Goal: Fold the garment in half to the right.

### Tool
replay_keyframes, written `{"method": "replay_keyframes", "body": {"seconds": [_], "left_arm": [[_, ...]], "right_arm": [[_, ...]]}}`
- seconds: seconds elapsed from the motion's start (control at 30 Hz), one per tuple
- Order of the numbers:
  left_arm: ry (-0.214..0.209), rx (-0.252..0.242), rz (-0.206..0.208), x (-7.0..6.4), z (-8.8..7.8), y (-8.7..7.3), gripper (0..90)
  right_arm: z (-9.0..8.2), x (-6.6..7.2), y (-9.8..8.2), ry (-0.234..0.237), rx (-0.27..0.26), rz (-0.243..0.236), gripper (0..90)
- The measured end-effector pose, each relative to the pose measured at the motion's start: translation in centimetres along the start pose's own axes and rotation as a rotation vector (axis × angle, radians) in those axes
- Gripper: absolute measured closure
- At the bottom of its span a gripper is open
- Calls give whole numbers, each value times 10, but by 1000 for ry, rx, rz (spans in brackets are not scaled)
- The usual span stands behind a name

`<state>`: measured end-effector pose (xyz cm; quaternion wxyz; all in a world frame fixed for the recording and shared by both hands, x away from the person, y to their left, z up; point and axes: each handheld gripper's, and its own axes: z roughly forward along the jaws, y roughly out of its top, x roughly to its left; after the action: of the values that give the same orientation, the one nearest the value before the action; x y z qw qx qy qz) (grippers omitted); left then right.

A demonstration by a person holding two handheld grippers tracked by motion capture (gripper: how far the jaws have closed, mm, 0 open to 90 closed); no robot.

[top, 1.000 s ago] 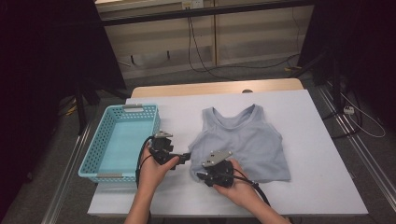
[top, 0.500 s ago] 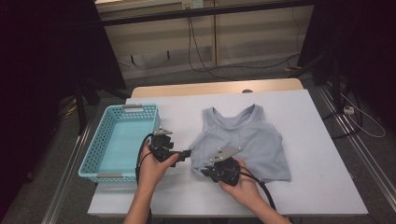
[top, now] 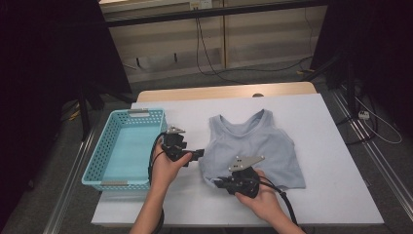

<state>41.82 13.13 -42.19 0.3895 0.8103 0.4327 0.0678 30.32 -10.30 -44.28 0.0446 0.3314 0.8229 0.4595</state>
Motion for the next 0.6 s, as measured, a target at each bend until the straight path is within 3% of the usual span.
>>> {"method": "replay_keyframes", "body": {"seconds": [0.13,0.27,0.6], "left_arm": [[1,-9,-4,2,8,5,192],[-27,-6,-20,6,16,10,191],[-14,13,-18,11,34,25,192]], "right_arm": [[-4,3,-1,2,-1,-3,852],[-5,4,-2,19,-8,8,852],[-4,7,1,23,7,-8,855]]}}
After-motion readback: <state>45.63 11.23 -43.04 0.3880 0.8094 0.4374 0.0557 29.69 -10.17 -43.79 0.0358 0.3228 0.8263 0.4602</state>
